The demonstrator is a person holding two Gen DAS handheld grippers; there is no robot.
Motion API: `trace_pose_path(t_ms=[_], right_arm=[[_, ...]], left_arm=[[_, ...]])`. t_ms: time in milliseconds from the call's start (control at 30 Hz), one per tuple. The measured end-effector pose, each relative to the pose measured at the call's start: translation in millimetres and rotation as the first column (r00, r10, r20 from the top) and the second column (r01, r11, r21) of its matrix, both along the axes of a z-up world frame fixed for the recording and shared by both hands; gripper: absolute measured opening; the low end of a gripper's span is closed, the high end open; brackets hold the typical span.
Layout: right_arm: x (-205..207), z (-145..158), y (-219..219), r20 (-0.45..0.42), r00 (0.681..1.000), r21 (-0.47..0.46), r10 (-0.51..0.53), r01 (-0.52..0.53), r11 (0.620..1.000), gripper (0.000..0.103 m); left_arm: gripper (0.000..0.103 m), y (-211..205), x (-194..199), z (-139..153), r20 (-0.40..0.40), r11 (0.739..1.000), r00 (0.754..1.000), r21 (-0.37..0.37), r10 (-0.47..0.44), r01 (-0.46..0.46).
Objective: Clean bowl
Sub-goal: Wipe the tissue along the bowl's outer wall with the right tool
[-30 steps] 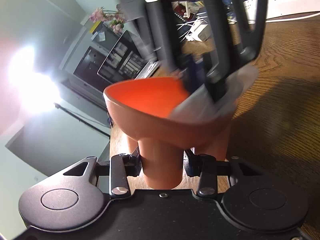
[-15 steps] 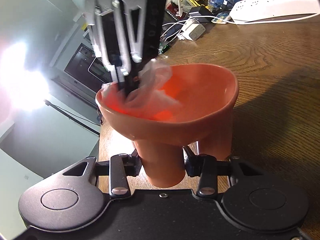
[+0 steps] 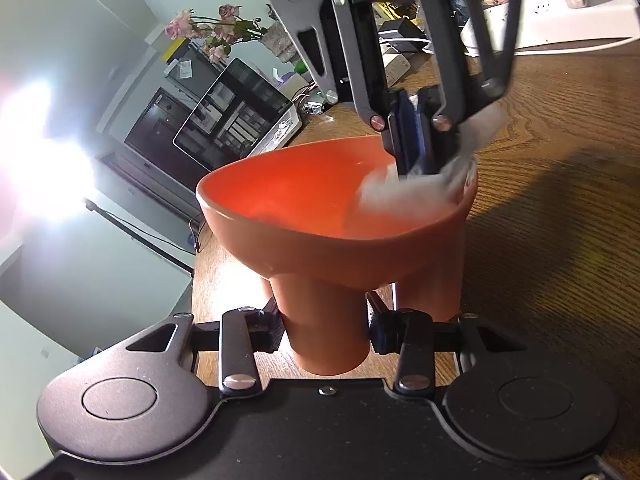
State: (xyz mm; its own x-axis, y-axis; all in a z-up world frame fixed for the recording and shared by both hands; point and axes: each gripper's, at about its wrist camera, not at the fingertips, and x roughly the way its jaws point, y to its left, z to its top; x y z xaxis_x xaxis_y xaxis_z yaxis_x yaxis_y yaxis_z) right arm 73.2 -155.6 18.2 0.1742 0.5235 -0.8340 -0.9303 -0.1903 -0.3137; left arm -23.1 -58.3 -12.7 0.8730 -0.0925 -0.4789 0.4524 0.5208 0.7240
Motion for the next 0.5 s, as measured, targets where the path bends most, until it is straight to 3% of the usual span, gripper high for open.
trace_pose_path(t_ms=[167, 500], right_arm=[[-22, 31, 14, 0.014, 0.998, 0.094, 0.056, -0.057, 0.994, 0.008], [-28, 90, 27, 0.091, 0.985, 0.172, 0.144, -0.157, 0.972, 0.008]], left_arm=[[0.04, -2, -1, -4, 0.003, 1.0, 1.0, 0.016, -0.014, 0.014], [0.04, -5, -8, -8, 0.042, 0.996, 0.997, 0.075, -0.059, 0.056]])
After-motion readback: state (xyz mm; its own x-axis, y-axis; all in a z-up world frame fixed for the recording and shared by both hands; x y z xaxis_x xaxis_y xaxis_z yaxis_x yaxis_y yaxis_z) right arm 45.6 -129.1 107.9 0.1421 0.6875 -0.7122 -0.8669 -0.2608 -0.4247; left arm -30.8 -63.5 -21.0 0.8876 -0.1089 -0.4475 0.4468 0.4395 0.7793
